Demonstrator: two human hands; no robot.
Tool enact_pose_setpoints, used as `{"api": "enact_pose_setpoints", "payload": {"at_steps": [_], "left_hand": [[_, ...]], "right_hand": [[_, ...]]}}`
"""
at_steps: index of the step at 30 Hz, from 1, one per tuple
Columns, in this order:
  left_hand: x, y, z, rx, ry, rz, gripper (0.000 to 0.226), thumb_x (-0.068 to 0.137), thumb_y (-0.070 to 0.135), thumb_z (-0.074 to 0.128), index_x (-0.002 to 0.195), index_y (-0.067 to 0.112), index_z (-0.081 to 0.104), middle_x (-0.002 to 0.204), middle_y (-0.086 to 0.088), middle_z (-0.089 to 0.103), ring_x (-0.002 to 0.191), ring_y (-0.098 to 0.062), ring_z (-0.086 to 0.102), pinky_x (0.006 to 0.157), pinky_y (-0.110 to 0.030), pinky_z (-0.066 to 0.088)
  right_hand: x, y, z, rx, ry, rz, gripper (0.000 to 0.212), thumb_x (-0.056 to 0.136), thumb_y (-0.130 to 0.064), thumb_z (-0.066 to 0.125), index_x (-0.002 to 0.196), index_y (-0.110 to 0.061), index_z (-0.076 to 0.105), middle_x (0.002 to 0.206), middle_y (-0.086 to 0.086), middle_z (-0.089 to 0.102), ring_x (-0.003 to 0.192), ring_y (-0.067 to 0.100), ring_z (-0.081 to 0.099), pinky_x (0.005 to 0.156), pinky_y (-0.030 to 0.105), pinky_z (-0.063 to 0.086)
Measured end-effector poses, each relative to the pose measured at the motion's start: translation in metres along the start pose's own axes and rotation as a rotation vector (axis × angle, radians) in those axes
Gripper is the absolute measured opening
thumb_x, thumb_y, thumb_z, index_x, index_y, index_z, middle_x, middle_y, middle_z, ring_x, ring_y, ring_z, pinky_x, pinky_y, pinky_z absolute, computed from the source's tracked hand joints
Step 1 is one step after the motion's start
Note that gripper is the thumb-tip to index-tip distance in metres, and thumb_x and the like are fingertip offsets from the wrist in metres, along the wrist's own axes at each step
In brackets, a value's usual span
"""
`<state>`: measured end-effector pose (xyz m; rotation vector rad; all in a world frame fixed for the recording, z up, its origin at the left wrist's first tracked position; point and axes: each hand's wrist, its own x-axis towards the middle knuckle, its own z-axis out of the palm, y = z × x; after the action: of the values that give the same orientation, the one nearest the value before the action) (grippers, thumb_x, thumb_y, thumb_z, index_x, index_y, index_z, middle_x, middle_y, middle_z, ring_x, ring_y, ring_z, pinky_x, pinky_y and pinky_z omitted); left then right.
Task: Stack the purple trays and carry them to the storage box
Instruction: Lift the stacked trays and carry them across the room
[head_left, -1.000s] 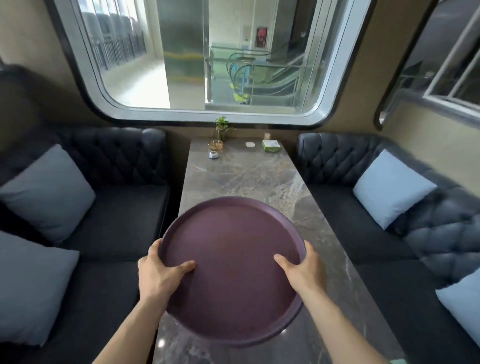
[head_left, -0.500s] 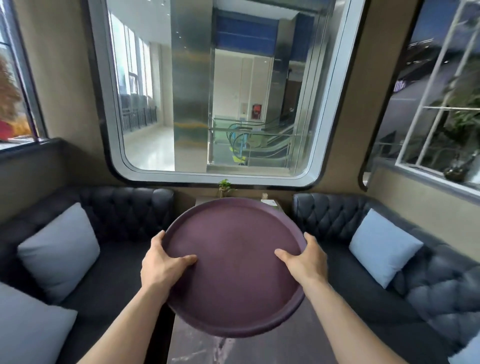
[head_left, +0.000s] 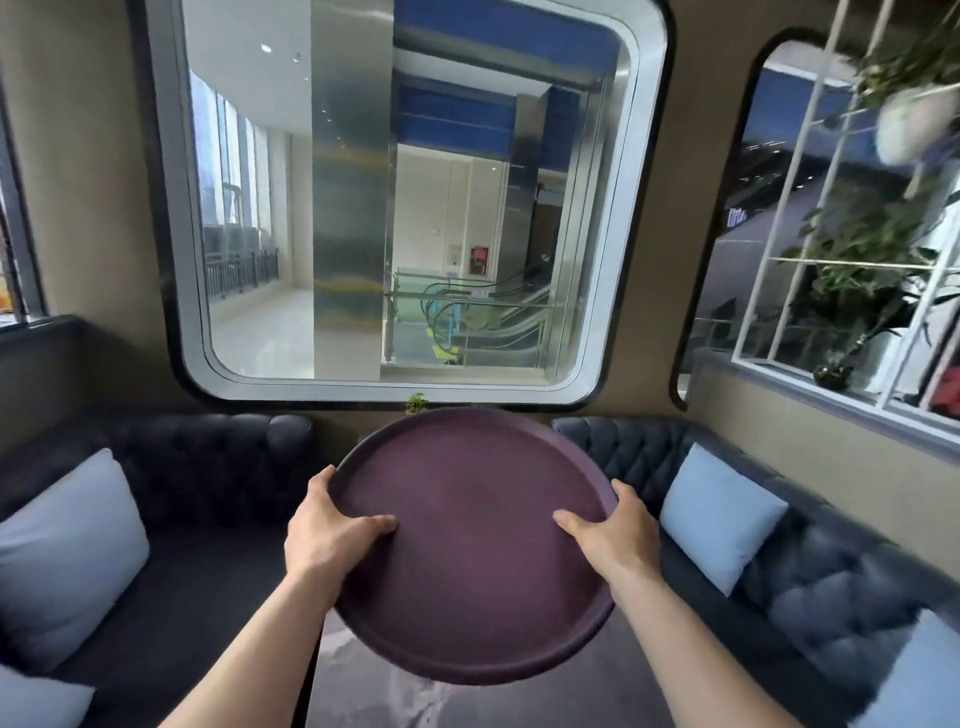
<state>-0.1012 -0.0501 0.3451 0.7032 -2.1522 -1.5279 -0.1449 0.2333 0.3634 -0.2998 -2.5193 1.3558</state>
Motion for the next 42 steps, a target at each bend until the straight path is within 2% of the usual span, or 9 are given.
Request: {"api": "enact_pose_setpoints", "payload": {"at_steps": [8, 11, 15, 21, 24, 28, 31, 37, 42], "left_hand": [[-0.057, 0.033, 0.065, -0.055, -0.165, 0.071, 0.102, 0.053, 0.027, 0.091, 0.142, 0.034, 0.043, 0.127, -0.002, 0.064, 0.114, -0.029, 0.061, 0.099, -0.045, 0.050], [-0.092, 0.049, 0.094, -0.056, -0.250, 0.106, 0.103, 0.052, 0.029, 0.092, 0.142, 0.033, 0.043, 0.129, -0.003, 0.063, 0.116, -0.031, 0.060, 0.100, -0.046, 0.049], [-0.151, 0.071, 0.130, -0.055, -0.364, 0.146, 0.101, 0.052, 0.027, 0.091, 0.141, 0.031, 0.044, 0.127, -0.004, 0.064, 0.114, -0.032, 0.060, 0.099, -0.046, 0.050], [-0.262, 0.099, 0.190, -0.056, -0.598, 0.219, 0.101, 0.058, 0.026, 0.089, 0.146, 0.031, 0.039, 0.130, -0.003, 0.062, 0.116, -0.031, 0.059, 0.097, -0.042, 0.050], [-0.323, 0.112, 0.220, -0.048, -0.705, 0.273, 0.099, 0.060, 0.027, 0.088, 0.146, 0.030, 0.039, 0.132, -0.003, 0.062, 0.119, -0.030, 0.058, 0.097, -0.040, 0.049], [-0.404, 0.132, 0.261, -0.034, -0.886, 0.344, 0.099, 0.062, 0.029, 0.087, 0.147, 0.028, 0.038, 0.138, -0.007, 0.058, 0.124, -0.034, 0.055, 0.102, -0.044, 0.047], [-0.464, 0.147, 0.290, -0.031, -1.030, 0.414, 0.094, 0.063, 0.028, 0.087, 0.145, 0.023, 0.041, 0.138, -0.008, 0.057, 0.124, -0.035, 0.056, 0.101, -0.045, 0.046], [-0.585, 0.163, 0.347, -0.027, -1.308, 0.527, 0.099, 0.054, 0.036, 0.091, 0.141, 0.021, 0.045, 0.130, -0.009, 0.065, 0.117, -0.034, 0.061, 0.099, -0.046, 0.048], [-0.679, 0.168, 0.366, -0.074, -1.571, 0.544, 0.092, 0.057, 0.027, 0.091, 0.138, 0.024, 0.048, 0.128, -0.007, 0.065, 0.118, -0.033, 0.059, 0.097, -0.041, 0.048]], "right_hand": [[-0.021, 0.039, -0.097, -0.025, 0.159, 0.094, 0.095, 0.069, -0.039, 0.086, 0.147, -0.017, 0.036, 0.144, 0.009, 0.051, 0.129, 0.032, 0.051, 0.103, 0.048, 0.047], [-0.038, 0.059, -0.147, -0.042, 0.241, 0.122, 0.087, 0.070, -0.037, 0.085, 0.142, -0.016, 0.043, 0.137, 0.009, 0.056, 0.123, 0.033, 0.055, 0.098, 0.042, 0.049], [-0.070, 0.091, -0.217, -0.050, 0.332, 0.196, 0.084, 0.070, -0.039, 0.085, 0.141, -0.017, 0.045, 0.134, 0.009, 0.059, 0.122, 0.034, 0.056, 0.099, 0.042, 0.048], [-0.140, 0.153, -0.326, -0.052, 0.542, 0.330, 0.082, 0.066, -0.042, 0.085, 0.136, -0.018, 0.051, 0.128, 0.004, 0.065, 0.119, 0.029, 0.060, 0.096, 0.037, 0.047], [-0.176, 0.186, -0.381, -0.080, 0.660, 0.409, 0.085, 0.056, -0.052, 0.084, 0.130, -0.022, 0.055, 0.124, 0.003, 0.067, 0.114, 0.029, 0.062, 0.096, 0.041, 0.051], [-0.230, 0.222, -0.451, -0.087, 0.825, 0.482, 0.068, 0.058, -0.043, 0.086, 0.117, -0.023, 0.059, 0.109, 0.001, 0.071, 0.103, 0.028, 0.066, 0.090, 0.042, 0.055], [-0.273, 0.243, -0.497, -0.144, 0.948, 0.566, 0.070, 0.057, -0.046, 0.086, 0.118, -0.024, 0.060, 0.108, 0.003, 0.072, 0.105, 0.029, 0.066, 0.089, 0.039, 0.054], [-0.369, 0.266, -0.561, -0.197, 1.210, 0.728, 0.061, 0.061, -0.040, 0.086, 0.115, -0.023, 0.062, 0.108, 0.005, 0.072, 0.110, 0.033, 0.064, 0.091, 0.040, 0.052], [-0.440, 0.272, -0.584, -0.225, 1.425, 0.886, 0.069, 0.060, -0.045, 0.086, 0.120, -0.022, 0.061, 0.112, 0.008, 0.070, 0.110, 0.034, 0.062, 0.093, 0.044, 0.052]]}}
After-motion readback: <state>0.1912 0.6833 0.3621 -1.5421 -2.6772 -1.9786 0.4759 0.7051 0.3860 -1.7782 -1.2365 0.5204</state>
